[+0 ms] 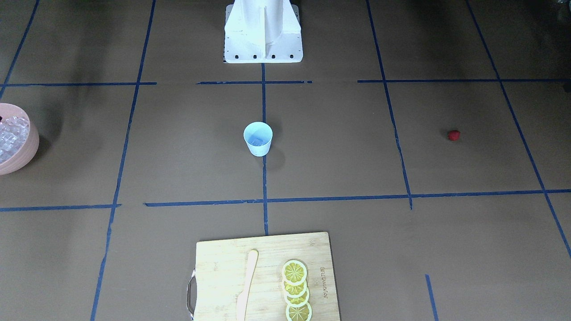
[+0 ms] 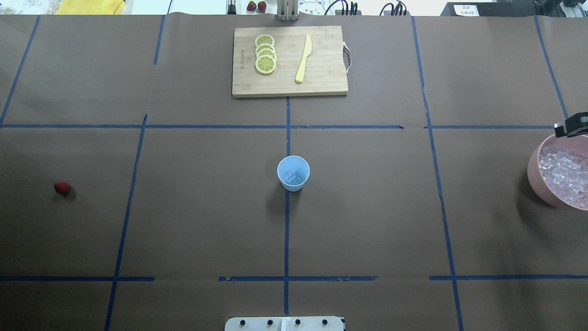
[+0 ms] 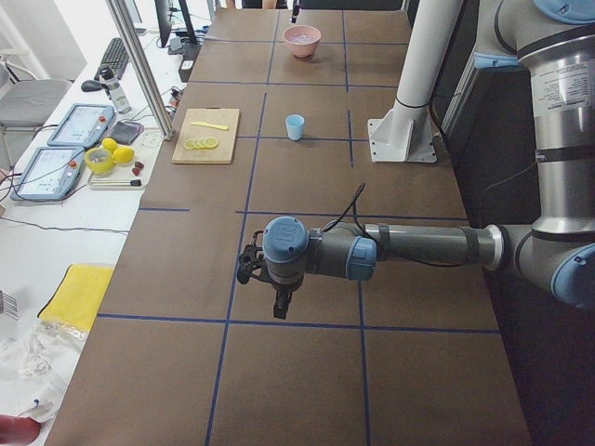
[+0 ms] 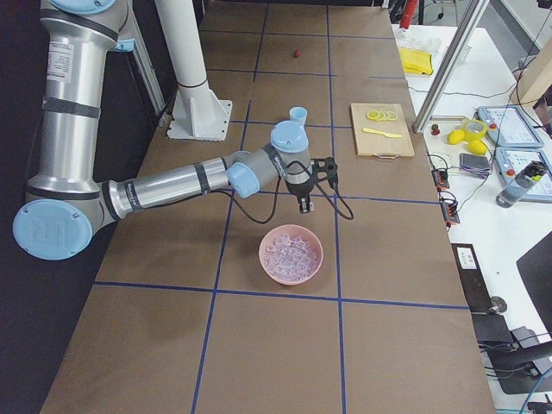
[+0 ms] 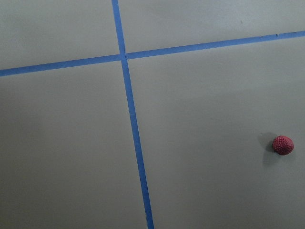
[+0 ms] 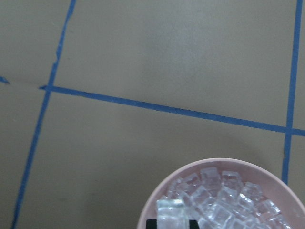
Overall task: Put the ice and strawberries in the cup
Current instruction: 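Lower the right gripper into the bowl and grasp a third ice cube, then carry the ice cube with the right gripper over the cup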
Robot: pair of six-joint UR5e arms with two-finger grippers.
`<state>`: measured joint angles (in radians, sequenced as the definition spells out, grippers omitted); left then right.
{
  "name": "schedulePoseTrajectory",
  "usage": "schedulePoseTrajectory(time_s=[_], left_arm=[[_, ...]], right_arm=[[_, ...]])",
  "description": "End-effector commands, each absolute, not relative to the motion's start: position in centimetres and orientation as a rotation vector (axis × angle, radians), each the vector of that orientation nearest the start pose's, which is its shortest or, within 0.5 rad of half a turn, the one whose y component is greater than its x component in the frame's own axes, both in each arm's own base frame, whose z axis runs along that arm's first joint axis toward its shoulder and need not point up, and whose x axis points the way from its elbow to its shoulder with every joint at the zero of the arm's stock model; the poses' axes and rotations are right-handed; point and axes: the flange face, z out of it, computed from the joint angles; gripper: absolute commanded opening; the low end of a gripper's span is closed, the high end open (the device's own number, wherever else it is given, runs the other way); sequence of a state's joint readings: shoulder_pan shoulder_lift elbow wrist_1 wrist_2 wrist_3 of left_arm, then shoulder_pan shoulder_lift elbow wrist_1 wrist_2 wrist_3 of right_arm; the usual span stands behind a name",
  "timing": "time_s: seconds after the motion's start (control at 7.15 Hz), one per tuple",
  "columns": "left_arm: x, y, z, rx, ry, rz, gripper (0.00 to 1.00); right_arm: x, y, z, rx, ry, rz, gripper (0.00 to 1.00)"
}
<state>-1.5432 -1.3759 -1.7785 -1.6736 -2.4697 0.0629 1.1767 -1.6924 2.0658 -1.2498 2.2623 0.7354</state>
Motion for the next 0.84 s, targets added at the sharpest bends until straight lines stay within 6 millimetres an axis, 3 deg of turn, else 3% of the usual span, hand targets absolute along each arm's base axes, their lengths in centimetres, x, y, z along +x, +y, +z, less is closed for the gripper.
schedulePoseTrajectory(time_s=[0.0, 0.14, 0.42, 0.56, 0.7], left_arm=[[-4.4, -41.7, 61.6, 0.137, 0.896, 0.139, 1.00], [-4.4, -41.8, 61.3, 0.140, 0.896, 0.140, 1.00], [-4.4, -41.8, 61.4, 0.139, 0.895, 0.139, 1.00], [-4.4, -41.8, 61.4, 0.139, 0.889, 0.139, 1.00], [-4.5, -41.8, 61.5, 0.138, 0.885, 0.139, 1.00]], right_arm=[[-21.5, -42.4, 33.9, 0.067, -1.058, 0.224, 0.00], [-29.2, -40.8, 29.5, 0.003, -1.072, 0.278, 0.00], [-39.8, -40.2, 18.3, -0.021, -0.983, 0.312, 0.00], [-43.8, -40.6, 15.4, -0.052, -0.975, 0.359, 0.00], [-47.8, -40.7, 14.0, -0.047, -0.956, 0.396, 0.00]])
